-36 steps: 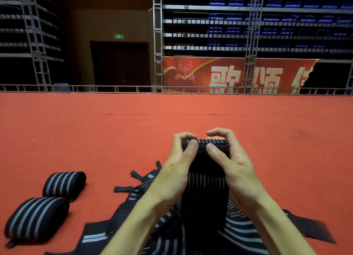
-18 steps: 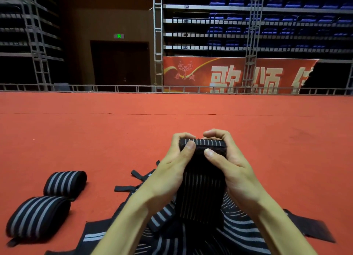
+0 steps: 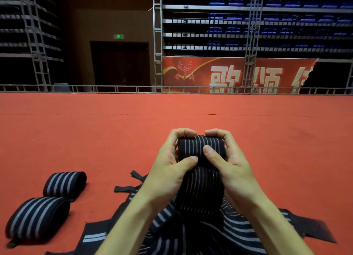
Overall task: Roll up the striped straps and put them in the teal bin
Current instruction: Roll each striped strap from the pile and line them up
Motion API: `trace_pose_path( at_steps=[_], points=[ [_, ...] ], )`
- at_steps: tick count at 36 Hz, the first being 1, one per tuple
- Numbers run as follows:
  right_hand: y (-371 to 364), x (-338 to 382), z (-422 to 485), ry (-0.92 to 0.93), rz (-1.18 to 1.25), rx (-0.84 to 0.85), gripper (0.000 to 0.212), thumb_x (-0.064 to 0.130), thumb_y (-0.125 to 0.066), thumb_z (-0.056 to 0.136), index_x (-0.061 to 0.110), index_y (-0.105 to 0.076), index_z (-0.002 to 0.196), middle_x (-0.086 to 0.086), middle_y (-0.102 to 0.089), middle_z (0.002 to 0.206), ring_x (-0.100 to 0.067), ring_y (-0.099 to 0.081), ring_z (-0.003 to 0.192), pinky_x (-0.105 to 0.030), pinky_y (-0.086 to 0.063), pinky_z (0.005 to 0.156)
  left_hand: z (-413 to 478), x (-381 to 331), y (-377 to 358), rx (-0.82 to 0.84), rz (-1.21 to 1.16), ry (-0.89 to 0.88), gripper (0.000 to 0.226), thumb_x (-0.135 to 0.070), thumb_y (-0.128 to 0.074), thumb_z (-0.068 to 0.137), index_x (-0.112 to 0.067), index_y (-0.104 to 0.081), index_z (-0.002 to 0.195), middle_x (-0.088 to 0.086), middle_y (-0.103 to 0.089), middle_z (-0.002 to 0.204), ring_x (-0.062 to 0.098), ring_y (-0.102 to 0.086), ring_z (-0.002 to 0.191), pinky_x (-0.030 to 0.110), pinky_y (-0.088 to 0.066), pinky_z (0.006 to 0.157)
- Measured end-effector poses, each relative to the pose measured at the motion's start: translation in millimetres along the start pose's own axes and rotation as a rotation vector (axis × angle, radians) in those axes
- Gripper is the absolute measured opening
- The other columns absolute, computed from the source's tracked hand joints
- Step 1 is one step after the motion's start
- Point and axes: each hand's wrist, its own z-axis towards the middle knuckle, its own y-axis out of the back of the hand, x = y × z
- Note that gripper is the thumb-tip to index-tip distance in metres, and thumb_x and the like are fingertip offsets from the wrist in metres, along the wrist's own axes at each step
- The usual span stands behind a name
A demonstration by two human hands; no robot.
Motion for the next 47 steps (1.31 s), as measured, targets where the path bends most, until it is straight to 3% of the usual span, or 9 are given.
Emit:
trace_pose_path(
  at_steps=[6, 10, 15, 19, 26, 31, 35, 40, 47],
  points=[
    [2.8, 1.3, -0.4, 0.026, 0.004, 0.013, 0.027, 0.021, -0.063, 0.084, 0.037, -0.062, 0.106, -0.005, -0.068, 0.103, -0.024, -0.067, 0.095, -0.04, -0.056, 0.08, 1.9, -1.3, -2.6, -0.041, -0.042, 0.093, 0.053, -0.017, -0.062, 0.079, -0.041, -0.052, 0.125, 0.007, -0.058, 0.115, 0.015, -0.068, 0.091, 0.032, -0.056, 0.077],
    [3.4, 3.4, -1.8, 0.023, -0.026, 0.021, 0.034, 0.02, -0.063, 0.083, 0.04, -0.059, 0.11, -0.016, -0.061, 0.114, -0.023, -0.065, 0.097, -0.034, -0.057, 0.079, 1.9, -3.4, -5.2, -0.031, -0.064, 0.17, 0.039, -0.035, -0.065, 0.09, -0.04, -0.049, 0.126, -0.002, -0.072, 0.097, 0.015, -0.071, 0.089, 0.03, -0.057, 0.074],
    [1.8, 3.0, -2.1, -0.018, 0.021, 0.03, 0.04, 0.021, -0.064, 0.082, 0.042, -0.056, 0.115, -0.018, -0.058, 0.117, -0.025, -0.066, 0.098, -0.038, -0.057, 0.078, -1.4, -4.4, -4.2, -0.037, -0.004, 0.1, 0.026, -0.013, -0.054, 0.1, -0.029, -0.051, 0.12, -0.003, -0.069, 0.089, 0.014, -0.067, 0.081, 0.029, -0.056, 0.069],
    [0.9, 6.0, -1.8, -0.058, 0.128, 0.06, 0.034, 0.021, -0.066, 0.081, 0.04, -0.059, 0.108, -0.011, -0.065, 0.11, -0.027, -0.069, 0.096, -0.04, -0.058, 0.077, 0.2, -3.4, -1.2, -0.078, 0.035, -0.012, 0.031, -0.013, -0.063, 0.084, -0.033, -0.061, 0.109, 0.009, -0.064, 0.103, 0.022, -0.065, 0.09, 0.04, -0.058, 0.077],
    [-1.1, 8.2, -0.9, -0.023, -0.024, -0.014, 0.023, 0.039, -0.071, 0.086, 0.029, -0.057, 0.1, 0.0, -0.06, 0.086, -0.011, -0.06, 0.075, -0.029, -0.054, 0.063, 1.3, 0.4, 0.8, -0.07, 0.178, -0.127, 0.04, 0.002, -0.061, 0.071, -0.034, -0.065, 0.089, -0.01, -0.068, 0.104, 0.009, -0.063, 0.095, 0.023, -0.052, 0.08],
    [2.4, 7.2, -0.4, -0.004, 0.0, -0.028, 0.017, 0.029, -0.066, 0.08, 0.032, -0.058, 0.095, 0.002, -0.061, 0.083, -0.019, -0.059, 0.077, -0.041, -0.054, 0.068, 1.9, 2.9, -2.0, -0.048, 0.027, 0.059, 0.045, -0.035, -0.076, 0.074, -0.038, -0.06, 0.116, 0.0, -0.066, 0.108, 0.017, -0.067, 0.098, 0.034, -0.055, 0.081],
    [2.4, 6.5, -0.7, 0.015, -0.015, -0.018, 0.018, 0.027, -0.065, 0.08, 0.035, -0.058, 0.094, 0.002, -0.06, 0.084, -0.018, -0.057, 0.078, -0.039, -0.052, 0.07, 4.1, 1.6, -3.9, -0.104, -0.026, 0.165, 0.038, -0.049, -0.071, 0.083, -0.032, -0.061, 0.115, 0.01, -0.064, 0.11, 0.015, -0.069, 0.091, 0.034, -0.055, 0.078],
    [1.3, 5.7, -1.9, -0.039, 0.049, 0.004, 0.023, 0.025, -0.066, 0.08, 0.035, -0.058, 0.099, -0.004, -0.061, 0.089, -0.02, -0.061, 0.077, -0.04, -0.056, 0.064, 3.4, 1.8, -1.1, -0.097, -0.062, 0.105, 0.026, -0.025, -0.076, 0.083, -0.031, -0.067, 0.107, 0.005, -0.067, 0.103, 0.017, -0.069, 0.089, 0.033, -0.056, 0.074],
    [-2.9, 5.0, -4.1, -0.04, 0.072, -0.033, 0.031, 0.023, -0.069, 0.077, 0.033, -0.057, 0.104, -0.008, -0.059, 0.096, -0.021, -0.065, 0.076, -0.036, -0.056, 0.058, -1.3, 6.7, 0.1, 0.055, -0.025, 0.101, 0.031, -0.017, -0.056, 0.087, -0.037, -0.057, 0.111, -0.007, -0.068, 0.097, 0.012, -0.066, 0.09, 0.031, -0.056, 0.076]
  ],
)
